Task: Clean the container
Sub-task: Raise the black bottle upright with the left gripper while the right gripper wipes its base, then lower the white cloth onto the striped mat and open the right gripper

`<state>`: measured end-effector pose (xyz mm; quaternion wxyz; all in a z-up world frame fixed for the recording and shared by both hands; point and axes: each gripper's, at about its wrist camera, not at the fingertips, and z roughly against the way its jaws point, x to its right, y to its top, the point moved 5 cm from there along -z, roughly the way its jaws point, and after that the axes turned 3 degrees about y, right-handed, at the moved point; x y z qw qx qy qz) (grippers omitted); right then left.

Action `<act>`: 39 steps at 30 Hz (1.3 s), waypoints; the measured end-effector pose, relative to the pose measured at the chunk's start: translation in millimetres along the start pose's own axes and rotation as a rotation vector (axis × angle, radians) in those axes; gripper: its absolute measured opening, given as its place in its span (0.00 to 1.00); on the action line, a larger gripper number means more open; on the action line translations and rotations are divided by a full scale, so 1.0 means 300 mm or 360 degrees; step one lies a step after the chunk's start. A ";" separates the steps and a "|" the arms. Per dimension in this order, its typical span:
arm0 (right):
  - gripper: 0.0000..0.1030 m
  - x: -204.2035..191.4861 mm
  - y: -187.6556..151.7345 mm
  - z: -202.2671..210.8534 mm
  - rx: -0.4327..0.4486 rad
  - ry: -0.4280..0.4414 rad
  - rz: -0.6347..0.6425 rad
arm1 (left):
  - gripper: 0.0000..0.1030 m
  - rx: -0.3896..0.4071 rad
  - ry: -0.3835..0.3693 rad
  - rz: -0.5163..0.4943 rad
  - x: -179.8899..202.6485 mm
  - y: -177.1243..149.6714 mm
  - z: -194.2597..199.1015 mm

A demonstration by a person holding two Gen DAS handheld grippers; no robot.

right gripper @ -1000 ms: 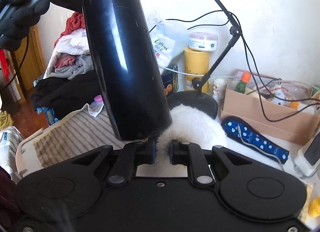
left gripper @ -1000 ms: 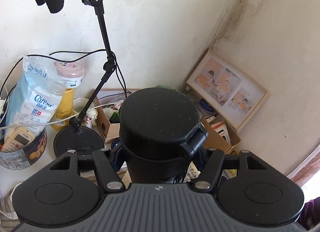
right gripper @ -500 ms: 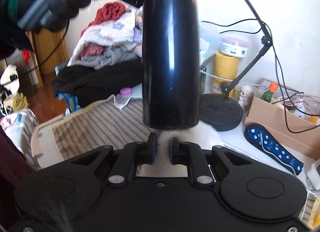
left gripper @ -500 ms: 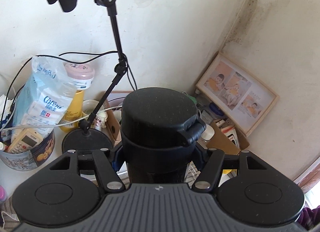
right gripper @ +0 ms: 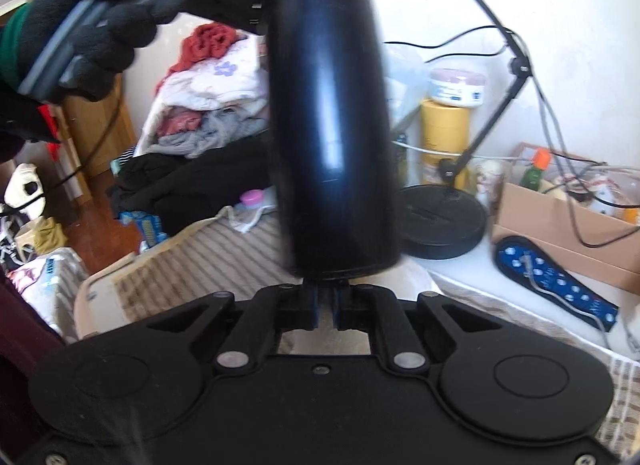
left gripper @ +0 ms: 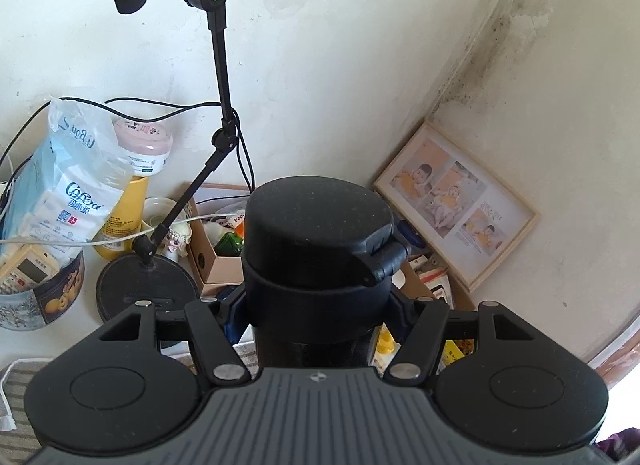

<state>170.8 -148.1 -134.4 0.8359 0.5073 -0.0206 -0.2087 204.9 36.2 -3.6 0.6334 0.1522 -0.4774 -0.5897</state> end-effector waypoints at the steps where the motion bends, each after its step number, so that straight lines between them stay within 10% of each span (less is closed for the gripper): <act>1: 0.05 -0.007 0.000 0.002 -0.0001 0.0012 0.0001 | 0.62 0.0001 0.0006 0.0008 -0.009 -0.002 0.000; 19: 0.05 0.083 -0.015 0.107 0.0083 -0.0128 -0.0165 | 0.62 -0.0030 0.0064 0.0134 -0.113 -0.064 0.030; 33: 0.05 0.266 0.109 0.214 0.0280 -0.0474 -0.0180 | 0.62 0.0024 0.0466 -0.0257 -0.144 -0.074 0.011; 39: 0.05 0.266 0.063 0.121 0.0110 -0.0535 -0.0105 | 0.62 0.0062 0.0573 -0.0364 -0.178 -0.130 -0.068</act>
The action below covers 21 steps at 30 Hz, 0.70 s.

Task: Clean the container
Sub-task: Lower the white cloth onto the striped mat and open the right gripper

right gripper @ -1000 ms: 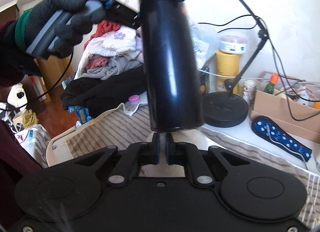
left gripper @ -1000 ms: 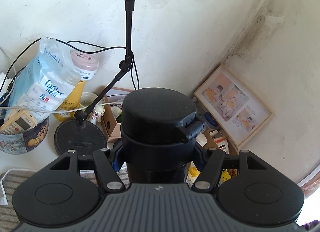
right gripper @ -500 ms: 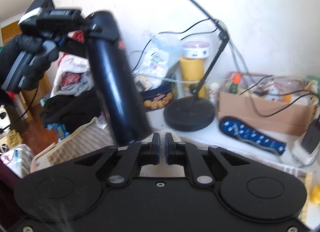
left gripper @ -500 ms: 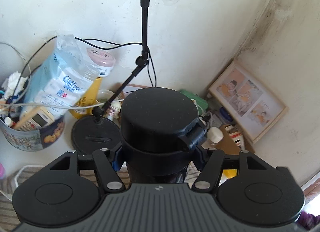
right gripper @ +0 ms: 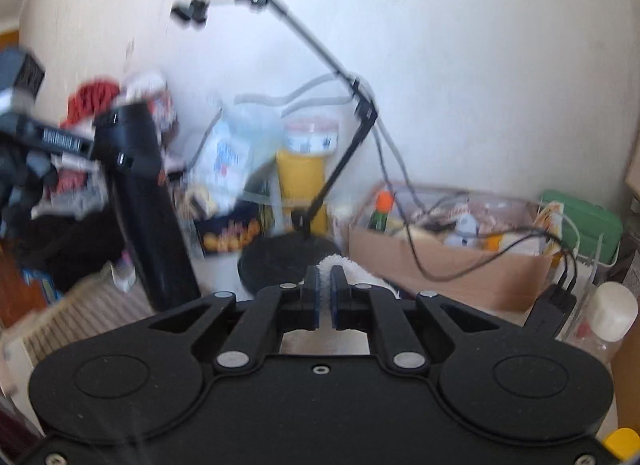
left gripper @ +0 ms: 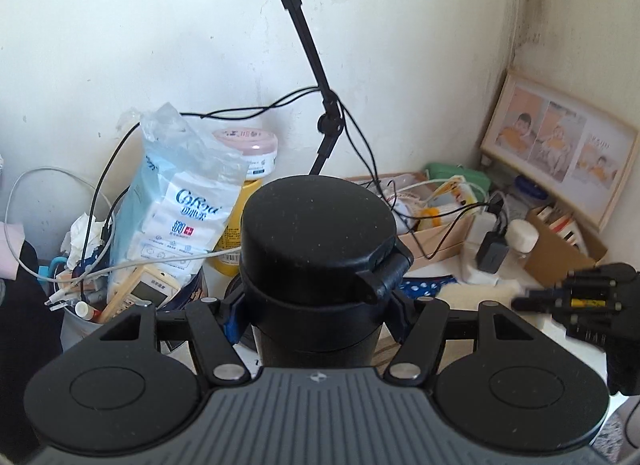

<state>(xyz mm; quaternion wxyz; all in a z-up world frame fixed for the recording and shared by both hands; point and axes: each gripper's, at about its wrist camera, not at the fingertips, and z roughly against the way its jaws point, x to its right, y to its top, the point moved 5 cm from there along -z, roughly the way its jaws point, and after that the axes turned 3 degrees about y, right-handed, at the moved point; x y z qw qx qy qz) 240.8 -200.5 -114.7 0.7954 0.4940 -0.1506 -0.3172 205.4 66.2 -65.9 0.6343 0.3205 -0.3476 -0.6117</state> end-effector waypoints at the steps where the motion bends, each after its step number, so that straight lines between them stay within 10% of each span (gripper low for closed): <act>1: 0.05 -0.015 -0.032 -0.029 -0.0071 0.0016 0.0018 | 0.62 0.0000 0.0010 -0.0008 0.001 -0.016 -0.013; 6: 0.05 -0.088 -0.214 -0.143 -0.0401 0.0147 -0.0126 | 0.62 -0.0046 0.0017 -0.0014 0.005 -0.095 -0.059; 13: 0.11 -0.142 -0.267 -0.136 -0.0479 0.0201 -0.0264 | 0.62 -0.0069 0.0015 -0.0011 0.012 -0.168 -0.082; 18: 0.54 -0.112 -0.220 -0.065 -0.0345 0.0180 -0.0425 | 0.62 -0.0031 0.0019 0.0008 0.017 -0.202 -0.067; 21: 0.58 -0.091 -0.201 -0.040 -0.0313 0.0176 -0.0507 | 0.62 -0.0012 0.0017 -0.0017 0.029 -0.216 -0.055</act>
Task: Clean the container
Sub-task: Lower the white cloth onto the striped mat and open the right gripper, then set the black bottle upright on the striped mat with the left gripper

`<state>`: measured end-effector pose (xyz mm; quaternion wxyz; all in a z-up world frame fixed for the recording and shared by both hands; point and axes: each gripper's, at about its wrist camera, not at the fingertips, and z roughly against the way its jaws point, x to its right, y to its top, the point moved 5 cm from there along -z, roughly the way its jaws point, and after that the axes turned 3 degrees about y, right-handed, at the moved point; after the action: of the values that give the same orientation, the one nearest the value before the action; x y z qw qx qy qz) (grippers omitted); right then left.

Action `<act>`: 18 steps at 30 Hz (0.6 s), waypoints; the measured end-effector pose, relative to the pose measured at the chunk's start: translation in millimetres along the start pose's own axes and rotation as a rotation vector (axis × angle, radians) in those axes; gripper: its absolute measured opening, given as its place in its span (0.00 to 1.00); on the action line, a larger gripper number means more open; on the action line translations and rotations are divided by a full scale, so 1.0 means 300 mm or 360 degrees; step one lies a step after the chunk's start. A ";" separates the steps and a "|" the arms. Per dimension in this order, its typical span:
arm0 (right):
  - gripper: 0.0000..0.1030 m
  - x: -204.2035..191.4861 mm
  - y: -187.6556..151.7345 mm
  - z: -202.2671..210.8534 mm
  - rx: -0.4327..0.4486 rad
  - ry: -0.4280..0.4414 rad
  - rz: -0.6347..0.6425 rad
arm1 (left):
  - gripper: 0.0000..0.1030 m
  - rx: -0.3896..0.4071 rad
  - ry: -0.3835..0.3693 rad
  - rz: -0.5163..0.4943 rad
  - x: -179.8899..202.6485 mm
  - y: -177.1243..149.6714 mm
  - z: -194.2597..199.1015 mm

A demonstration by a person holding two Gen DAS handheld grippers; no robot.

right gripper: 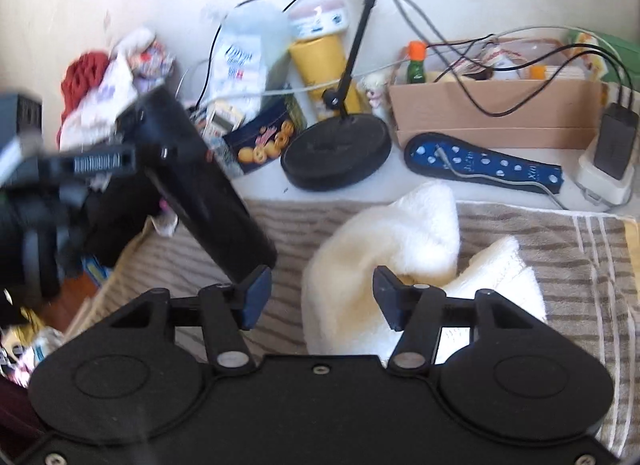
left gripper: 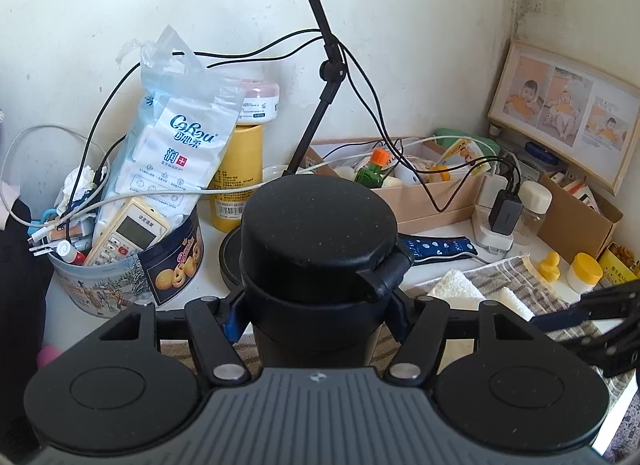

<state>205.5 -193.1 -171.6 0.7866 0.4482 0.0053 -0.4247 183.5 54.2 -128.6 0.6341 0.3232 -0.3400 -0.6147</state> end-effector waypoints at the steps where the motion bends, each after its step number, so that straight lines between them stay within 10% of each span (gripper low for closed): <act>1: 0.59 0.003 0.004 0.004 -0.0001 -0.0006 -0.0017 | 0.63 0.0001 0.0000 -0.0013 0.005 -0.003 0.004; 18: 0.89 0.057 0.048 0.067 -0.0124 -0.0241 -0.0257 | 0.81 -0.0317 0.0098 0.0035 0.023 -0.043 0.063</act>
<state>218.7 -215.3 -156.2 0.7648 0.3819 -0.0014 -0.5189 160.5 47.0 -128.5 0.6799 0.2736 -0.2609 -0.6283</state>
